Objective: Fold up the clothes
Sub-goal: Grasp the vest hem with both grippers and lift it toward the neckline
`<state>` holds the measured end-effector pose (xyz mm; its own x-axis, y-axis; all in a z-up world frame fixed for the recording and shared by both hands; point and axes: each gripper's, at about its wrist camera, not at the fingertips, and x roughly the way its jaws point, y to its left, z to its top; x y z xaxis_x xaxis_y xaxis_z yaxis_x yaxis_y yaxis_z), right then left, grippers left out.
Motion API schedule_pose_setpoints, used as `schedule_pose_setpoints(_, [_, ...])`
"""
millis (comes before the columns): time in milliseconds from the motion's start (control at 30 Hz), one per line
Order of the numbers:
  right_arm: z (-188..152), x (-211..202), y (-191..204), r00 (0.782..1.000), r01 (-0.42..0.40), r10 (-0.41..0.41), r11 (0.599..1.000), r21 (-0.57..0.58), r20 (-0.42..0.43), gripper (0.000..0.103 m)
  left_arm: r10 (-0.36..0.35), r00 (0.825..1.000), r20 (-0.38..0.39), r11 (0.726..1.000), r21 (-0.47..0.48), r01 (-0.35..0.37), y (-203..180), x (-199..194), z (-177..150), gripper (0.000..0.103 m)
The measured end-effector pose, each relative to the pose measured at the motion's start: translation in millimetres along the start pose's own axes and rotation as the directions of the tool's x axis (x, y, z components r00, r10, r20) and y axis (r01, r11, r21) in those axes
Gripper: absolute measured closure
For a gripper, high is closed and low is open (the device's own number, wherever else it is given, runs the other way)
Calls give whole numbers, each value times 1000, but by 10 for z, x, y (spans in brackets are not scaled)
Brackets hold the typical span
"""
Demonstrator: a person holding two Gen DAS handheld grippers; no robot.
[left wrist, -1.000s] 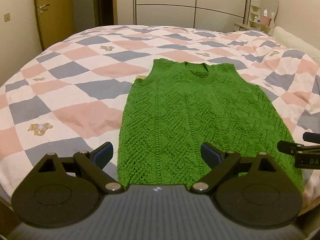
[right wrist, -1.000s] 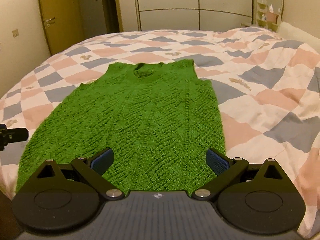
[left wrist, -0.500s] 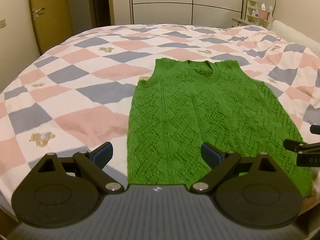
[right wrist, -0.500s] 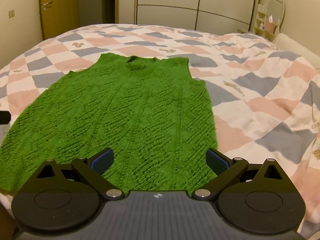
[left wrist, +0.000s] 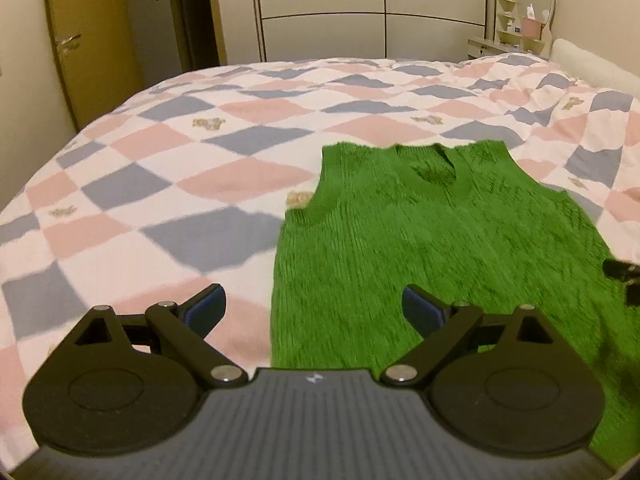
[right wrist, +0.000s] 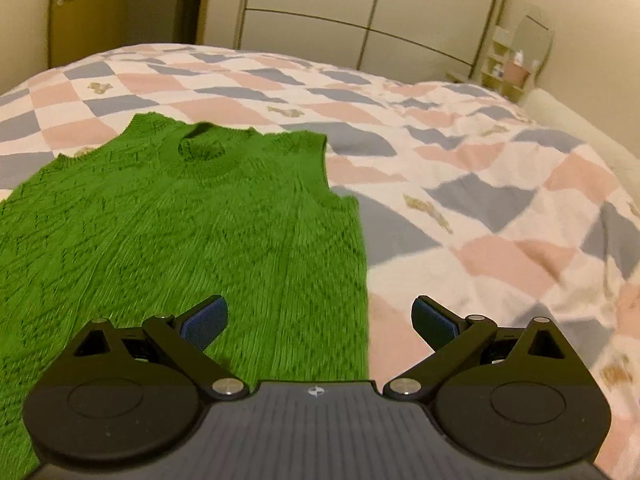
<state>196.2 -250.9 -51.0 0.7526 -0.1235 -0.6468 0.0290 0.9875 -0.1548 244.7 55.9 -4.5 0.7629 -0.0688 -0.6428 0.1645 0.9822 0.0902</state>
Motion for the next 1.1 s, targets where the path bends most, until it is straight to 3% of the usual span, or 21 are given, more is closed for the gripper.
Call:
schedule_pose_setpoints(133, [153, 189, -249, 989, -137, 132, 987, 78, 70, 2, -34, 999, -8, 999, 41, 35, 53, 321, 214, 10])
schedule_pose_setpoints(267, [312, 437, -550, 959, -272, 258, 953, 133, 113, 2, -79, 996, -39, 993, 80, 82, 116, 721, 434, 10])
schedule_pose_setpoints(367, [448, 686, -714, 942, -334, 324, 934, 127, 90, 2, -134, 988, -72, 986, 94, 140, 170, 1079, 593, 10])
schedule_pose_setpoints(433, [513, 889, -825, 914, -405, 401, 899, 165, 57, 5, -169, 981, -100, 980, 91, 178, 204, 1333, 691, 13])
schedule_pose_setpoints(467, [549, 1009, -886, 895, -444, 445, 876, 190, 37, 12, -192, 974, -118, 975, 87, 203, 219, 1472, 739, 17])
schedule_pose_setpoints(533, [626, 1247, -993, 865, -492, 501, 843, 220, 13, 13, -232, 962, -145, 967, 73, 244, 250, 1737, 834, 20])
schedule_pose_setpoints(667, [807, 1654, -1110, 835, -539, 549, 817, 204, 6, 14, -267, 950, -165, 960, 43, 277, 314, 2209, 1026, 20])
schedule_pose_setpoints(767, [961, 1974, -1129, 834, -541, 551, 820, 186, 0, 20, -287, 943, -170, 957, 0, 291, 357, 2529, 1168, 20])
schedule_pose_setpoints(1100, [1373, 2818, -1053, 832, -539, 554, 817, 206, -23, 24, -370, 914, -169, 929, -77, 362, 258, 3195, 1447, 20])
